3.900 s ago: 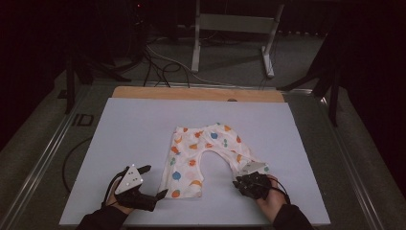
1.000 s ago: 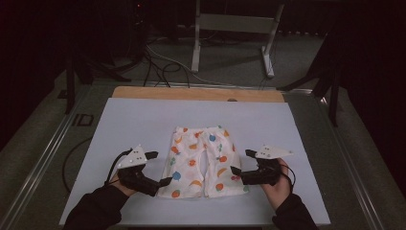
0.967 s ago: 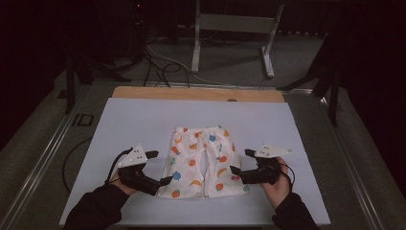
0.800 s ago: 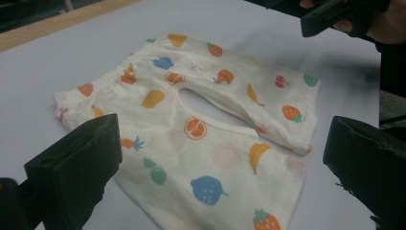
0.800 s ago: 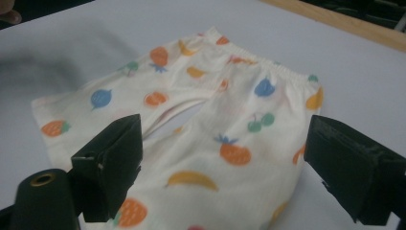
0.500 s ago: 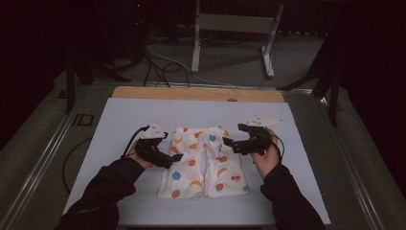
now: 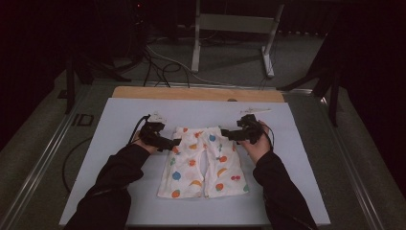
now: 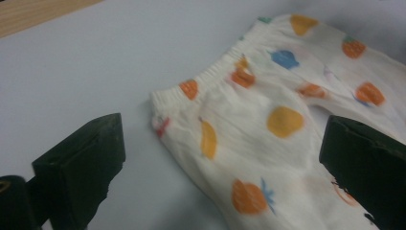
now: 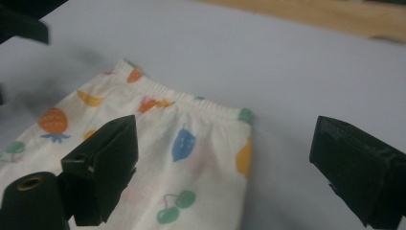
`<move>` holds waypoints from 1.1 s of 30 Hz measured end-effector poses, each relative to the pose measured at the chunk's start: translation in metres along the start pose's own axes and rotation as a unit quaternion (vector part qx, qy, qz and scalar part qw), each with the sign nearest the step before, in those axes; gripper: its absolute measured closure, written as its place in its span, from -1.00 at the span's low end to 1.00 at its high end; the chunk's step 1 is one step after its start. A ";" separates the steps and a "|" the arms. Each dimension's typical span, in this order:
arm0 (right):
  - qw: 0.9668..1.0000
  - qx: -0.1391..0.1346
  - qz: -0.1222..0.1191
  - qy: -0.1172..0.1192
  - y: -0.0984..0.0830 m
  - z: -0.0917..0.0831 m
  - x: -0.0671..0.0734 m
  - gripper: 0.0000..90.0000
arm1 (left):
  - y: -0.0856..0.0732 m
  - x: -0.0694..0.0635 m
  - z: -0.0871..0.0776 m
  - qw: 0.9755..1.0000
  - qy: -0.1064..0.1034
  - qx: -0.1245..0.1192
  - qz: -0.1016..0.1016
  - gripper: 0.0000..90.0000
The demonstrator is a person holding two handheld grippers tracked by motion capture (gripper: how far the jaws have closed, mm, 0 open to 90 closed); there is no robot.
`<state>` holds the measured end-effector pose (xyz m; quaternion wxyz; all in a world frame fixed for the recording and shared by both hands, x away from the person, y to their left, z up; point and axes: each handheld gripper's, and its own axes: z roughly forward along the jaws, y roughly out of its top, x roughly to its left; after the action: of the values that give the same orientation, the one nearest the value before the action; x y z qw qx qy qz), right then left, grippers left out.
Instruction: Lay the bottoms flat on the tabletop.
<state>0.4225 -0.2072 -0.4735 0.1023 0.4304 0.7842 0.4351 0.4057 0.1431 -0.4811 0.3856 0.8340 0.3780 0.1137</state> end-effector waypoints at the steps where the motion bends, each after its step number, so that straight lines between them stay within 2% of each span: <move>1: 1.000 0.000 -0.004 -0.002 0.000 0.003 0.000 -0.76 | 0.000 0.003 0.004 1.000 -0.003 0.004 -0.008 -0.87; 3: 1.000 0.022 -0.010 -0.006 0.003 0.011 0.000 -0.71 | 0.001 0.006 0.013 1.000 0.003 0.019 -0.015 -0.84; 4: 1.000 0.022 -0.010 -0.006 0.003 0.011 0.000 -0.71 | 0.001 0.006 0.013 1.000 0.003 0.019 -0.015 -0.77; 5: 1.000 0.022 -0.014 -0.006 0.004 0.013 -0.001 -0.67 | 0.001 0.008 0.021 0.999 0.016 0.030 -0.022 -0.77; 6: 0.999 0.032 0.000 0.001 0.007 0.020 -0.005 -0.59 | 0.001 0.009 0.024 0.999 0.020 0.031 -0.028 -0.70; 7: 0.999 0.038 0.003 -0.003 0.007 0.023 -0.007 -0.47 | 0.001 0.011 0.028 0.999 0.016 0.035 -0.032 -0.64; 9: 0.999 0.051 0.011 -0.012 0.007 0.032 -0.012 -0.41 | 0.000 0.013 0.034 0.998 0.025 0.049 -0.030 -0.58; 11: 0.997 0.065 0.019 -0.023 0.005 0.040 -0.016 -0.26 | -0.001 0.016 0.038 0.998 0.024 0.055 -0.032 -0.45; 13: 0.997 0.075 0.028 -0.021 0.003 0.045 -0.020 -0.12 | -0.001 0.017 0.041 0.998 0.025 0.050 -0.032 -0.30; 15: 0.996 0.076 0.038 -0.012 0.002 0.049 -0.022 -0.04 | 0.000 0.019 0.043 0.998 0.017 0.046 -0.037 -0.17; 17: 0.995 0.091 0.028 -0.014 -0.001 0.054 -0.021 0.23 | -0.001 0.021 0.048 0.997 0.014 0.061 -0.038 -0.06; 18: 0.995 0.098 0.020 -0.024 -0.002 0.055 -0.021 0.29 | 0.000 0.020 0.049 0.998 0.017 0.058 -0.031 -0.03; 21: 0.994 0.105 0.026 -0.023 -0.002 0.056 -0.022 0.70 | 0.000 0.022 0.051 0.998 0.019 0.051 -0.040 0.22; 22: 0.993 0.110 0.019 -0.031 -0.003 0.057 -0.021 0.82 | 0.000 0.022 0.051 0.998 0.024 0.050 -0.042 0.30; 23: 0.993 0.110 0.019 -0.031 -0.003 0.057 -0.021 0.82 | 0.000 0.022 0.051 0.998 0.024 0.050 -0.042 0.36; 24: 0.993 0.115 0.021 -0.032 -0.004 0.057 -0.022 0.98 | 0.002 0.020 0.052 0.997 0.026 0.055 -0.039 0.51; 26: 0.993 0.116 0.025 -0.030 -0.004 0.056 -0.023 0.99 | 0.003 0.018 0.053 0.997 0.024 0.061 -0.033 0.67; 27: 0.993 0.116 0.024 -0.031 -0.004 0.055 -0.023 0.99 | 0.005 0.016 0.055 0.997 0.025 0.063 -0.039 0.82; 28: 0.993 0.115 0.024 -0.031 -0.004 0.055 -0.023 0.99 | 0.006 0.016 0.055 0.997 0.027 0.063 -0.042 0.87; 33: 0.994 0.099 0.022 -0.035 0.002 0.051 -0.024 0.99 | 0.012 0.021 0.051 0.998 0.033 0.046 -0.042 0.93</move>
<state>0.4658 -0.1952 -0.5080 0.0768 0.4700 0.8100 0.3423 0.4511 0.1246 -0.5096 0.3382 0.8302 0.4299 0.1074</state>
